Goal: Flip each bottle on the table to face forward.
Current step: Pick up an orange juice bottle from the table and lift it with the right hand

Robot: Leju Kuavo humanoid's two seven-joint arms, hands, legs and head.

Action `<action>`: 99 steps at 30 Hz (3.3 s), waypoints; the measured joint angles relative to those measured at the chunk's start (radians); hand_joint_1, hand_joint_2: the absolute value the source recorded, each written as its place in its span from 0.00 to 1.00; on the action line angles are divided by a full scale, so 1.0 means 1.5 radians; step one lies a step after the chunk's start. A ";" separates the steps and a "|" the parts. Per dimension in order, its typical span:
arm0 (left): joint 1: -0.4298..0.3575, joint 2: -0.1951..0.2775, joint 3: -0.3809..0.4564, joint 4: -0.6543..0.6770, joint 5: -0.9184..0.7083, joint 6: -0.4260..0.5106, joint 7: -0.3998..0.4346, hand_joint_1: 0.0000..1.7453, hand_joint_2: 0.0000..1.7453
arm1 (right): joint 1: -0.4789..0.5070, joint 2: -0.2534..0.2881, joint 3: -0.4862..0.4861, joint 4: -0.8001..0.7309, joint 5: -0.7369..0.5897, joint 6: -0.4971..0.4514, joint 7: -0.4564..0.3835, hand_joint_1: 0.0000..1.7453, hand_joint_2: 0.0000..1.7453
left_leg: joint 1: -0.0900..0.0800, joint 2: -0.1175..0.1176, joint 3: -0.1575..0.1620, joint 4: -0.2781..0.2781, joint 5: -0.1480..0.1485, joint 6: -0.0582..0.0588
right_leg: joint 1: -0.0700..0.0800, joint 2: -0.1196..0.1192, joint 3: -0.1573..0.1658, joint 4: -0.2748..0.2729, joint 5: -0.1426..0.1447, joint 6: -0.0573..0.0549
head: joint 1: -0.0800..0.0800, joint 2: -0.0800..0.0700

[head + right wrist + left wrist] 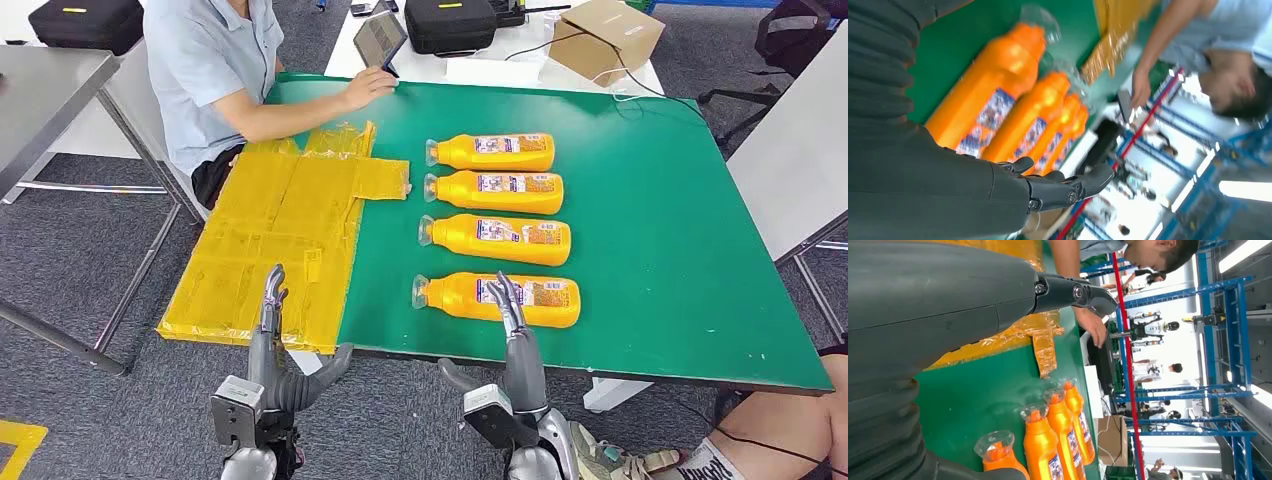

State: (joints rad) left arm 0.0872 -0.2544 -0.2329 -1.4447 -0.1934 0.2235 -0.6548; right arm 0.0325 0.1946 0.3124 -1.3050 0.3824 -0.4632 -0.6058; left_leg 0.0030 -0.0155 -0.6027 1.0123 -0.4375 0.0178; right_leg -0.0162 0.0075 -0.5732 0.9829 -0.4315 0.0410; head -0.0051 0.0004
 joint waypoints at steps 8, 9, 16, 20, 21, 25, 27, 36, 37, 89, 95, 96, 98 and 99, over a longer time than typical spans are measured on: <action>0.001 0.000 -0.014 -0.004 -0.001 0.005 0.006 0.00 1.00 | 0.017 0.004 -0.050 -0.012 -0.067 -0.095 -0.050 0.00 0.50 | 0.000 0.000 0.000 0.000 0.000 0.000 | 0.000 0.000 0.000 0.000 0.000 0.000 | 0.000 0.000; 0.000 0.000 -0.017 -0.003 0.001 0.008 0.005 0.00 1.00 | 0.021 0.003 -0.051 -0.017 -0.068 -0.101 -0.050 0.00 0.25 | 0.000 0.000 0.000 0.000 0.000 0.000 | 0.000 0.000 0.000 0.000 0.000 0.000 | 0.000 0.000; -0.002 0.000 -0.022 0.002 0.014 0.033 -0.009 0.00 1.00 | 0.027 0.002 -0.057 -0.026 0.001 -0.102 -0.027 0.00 1.00 | 0.000 0.000 0.000 0.000 0.000 0.000 | 0.000 0.000 0.000 0.000 0.000 0.000 | 0.000 0.000; 0.001 0.000 -0.018 0.002 0.020 0.033 -0.012 0.00 1.00 | 0.028 -0.007 -0.059 -0.027 0.104 -0.094 0.029 0.00 0.75 | 0.000 0.000 0.000 0.000 0.000 0.000 | 0.000 0.000 0.000 0.000 0.000 0.000 | 0.000 0.000; 0.002 0.000 -0.017 0.002 0.020 0.033 -0.012 0.00 1.00 | 0.028 -0.009 -0.061 -0.027 0.109 -0.093 0.033 0.00 0.50 | 0.000 0.000 0.000 0.000 0.000 0.000 | 0.000 0.000 0.000 0.000 0.000 0.000 | 0.000 0.000; 0.003 0.000 -0.014 0.001 0.025 0.031 -0.015 0.00 1.00 | 0.028 -0.018 -0.064 -0.031 0.168 -0.110 0.045 0.00 0.00 | 0.000 0.000 0.000 0.000 0.000 0.000 | 0.000 0.000 0.000 0.000 0.000 0.000 | 0.000 0.000; 0.003 0.000 -0.012 0.001 0.031 0.027 -0.018 0.00 1.00 | 0.027 -0.029 -0.067 -0.036 0.244 -0.122 0.075 0.00 0.00 | 0.000 0.000 0.000 0.000 0.000 0.000 | 0.000 0.000 0.000 0.000 0.000 0.000 | 0.000 0.000; -0.006 -0.006 -0.004 -0.004 0.053 0.008 -0.028 0.00 1.00 | -0.033 -0.105 -0.090 0.000 0.455 -0.096 0.180 0.00 1.00 | 0.000 0.001 0.000 0.000 0.000 0.000 | 0.000 0.000 0.000 0.000 0.001 0.001 | 0.000 0.000; -0.007 -0.006 -0.003 -0.008 0.053 0.007 -0.028 0.00 1.00 | -0.045 -0.112 -0.090 0.010 0.476 -0.093 0.200 0.00 1.00 | 0.000 0.000 0.000 0.000 0.001 0.001 | 0.000 0.000 0.000 0.000 0.001 0.001 | 0.000 0.000; -0.042 -0.007 0.010 -0.016 0.061 -0.037 -0.019 0.00 1.00 | -0.418 -0.122 0.026 0.515 0.471 0.203 0.253 1.00 1.00 | 0.000 0.004 0.005 0.000 0.001 0.001 | 0.001 0.002 0.004 0.000 0.002 -0.001 | 0.000 0.000; -0.033 -0.006 0.010 -0.027 0.061 -0.035 -0.019 0.00 1.00 | -0.418 -0.122 0.035 0.523 0.457 0.207 0.247 1.00 1.00 | 0.000 0.004 0.007 0.000 0.001 0.000 | 0.001 0.002 0.005 0.000 0.002 -0.001 | 0.000 0.000; -0.032 -0.006 0.010 -0.029 0.061 -0.035 -0.019 0.00 1.00 | -0.418 -0.123 0.036 0.524 0.457 0.207 0.247 1.00 1.00 | 0.000 0.004 0.007 0.000 0.001 0.000 | 0.001 0.002 0.006 0.000 0.002 -0.001 | 0.000 0.000; -0.031 -0.006 0.010 -0.032 0.061 -0.035 -0.019 0.00 1.00 | -0.418 -0.123 0.037 0.526 0.456 0.207 0.246 1.00 1.00 | 0.000 0.004 0.008 0.000 0.001 0.001 | 0.001 0.002 0.006 0.000 0.002 -0.001 | 0.000 0.000; -0.030 -0.006 0.010 -0.033 0.061 -0.035 -0.019 0.00 1.00 | -0.418 -0.123 0.037 0.527 0.453 0.207 0.245 1.00 1.00 | 0.000 0.004 0.008 0.000 0.001 0.001 | 0.001 0.002 0.007 0.000 0.002 -0.001 | 0.000 0.000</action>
State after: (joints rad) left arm 0.0424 -0.2637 -0.2186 -1.4940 -0.1015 0.1707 -0.6836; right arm -0.5946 0.0104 0.3676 -0.5149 1.0615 -0.1531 -0.2386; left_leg 0.0027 -0.0089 -0.5900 1.0127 -0.4362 0.0186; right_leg -0.0150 0.0106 -0.5629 0.9824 -0.4283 0.0397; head -0.0052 0.0004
